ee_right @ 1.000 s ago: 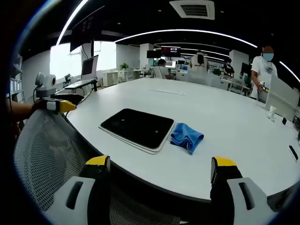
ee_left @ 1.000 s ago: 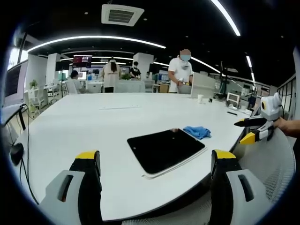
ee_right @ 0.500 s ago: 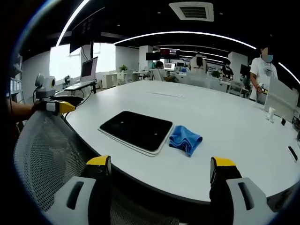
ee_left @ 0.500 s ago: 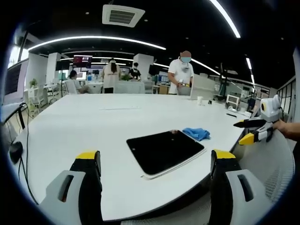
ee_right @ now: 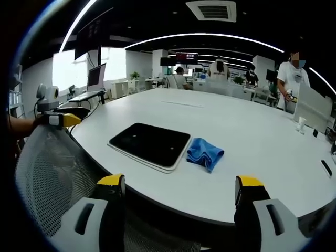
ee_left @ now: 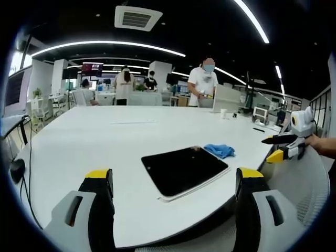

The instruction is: Wipe the mirror surface with the cleaning cloth until all visible marks leave the cleaned area.

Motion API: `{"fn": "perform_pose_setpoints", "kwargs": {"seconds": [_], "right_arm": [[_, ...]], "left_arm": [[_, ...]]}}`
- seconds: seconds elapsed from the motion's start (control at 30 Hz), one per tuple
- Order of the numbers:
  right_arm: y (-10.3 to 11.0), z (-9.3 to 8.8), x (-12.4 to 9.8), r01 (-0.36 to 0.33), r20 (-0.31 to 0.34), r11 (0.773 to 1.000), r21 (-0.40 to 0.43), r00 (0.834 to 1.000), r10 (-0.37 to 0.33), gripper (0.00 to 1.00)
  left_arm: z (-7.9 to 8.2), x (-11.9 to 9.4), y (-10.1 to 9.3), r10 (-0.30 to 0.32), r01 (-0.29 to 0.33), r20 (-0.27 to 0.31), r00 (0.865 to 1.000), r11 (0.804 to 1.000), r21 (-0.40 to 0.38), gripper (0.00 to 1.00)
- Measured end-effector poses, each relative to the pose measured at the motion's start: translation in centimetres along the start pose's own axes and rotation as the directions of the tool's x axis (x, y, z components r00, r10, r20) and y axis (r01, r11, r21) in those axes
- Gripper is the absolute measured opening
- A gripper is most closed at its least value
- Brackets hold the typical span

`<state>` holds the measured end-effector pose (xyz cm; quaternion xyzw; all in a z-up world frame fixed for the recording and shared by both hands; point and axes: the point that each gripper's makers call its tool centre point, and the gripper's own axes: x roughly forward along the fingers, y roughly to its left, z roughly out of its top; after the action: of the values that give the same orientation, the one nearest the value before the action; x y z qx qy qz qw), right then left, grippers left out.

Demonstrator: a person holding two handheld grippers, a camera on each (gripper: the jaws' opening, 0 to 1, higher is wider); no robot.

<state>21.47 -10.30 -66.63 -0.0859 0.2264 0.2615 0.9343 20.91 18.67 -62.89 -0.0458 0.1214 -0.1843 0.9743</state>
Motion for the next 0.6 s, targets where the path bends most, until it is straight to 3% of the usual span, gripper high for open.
{"fn": "perform_pose_setpoints", "kwargs": {"seconds": [0.6], "right_arm": [[0.72, 0.16, -0.19, -0.009, -0.007, 1.0, 0.012, 1.0, 0.009, 0.82]], "left_arm": [[0.14, -0.05, 0.12, 0.004, -0.004, 0.011, 1.0, 1.0, -0.007, 0.95]]}}
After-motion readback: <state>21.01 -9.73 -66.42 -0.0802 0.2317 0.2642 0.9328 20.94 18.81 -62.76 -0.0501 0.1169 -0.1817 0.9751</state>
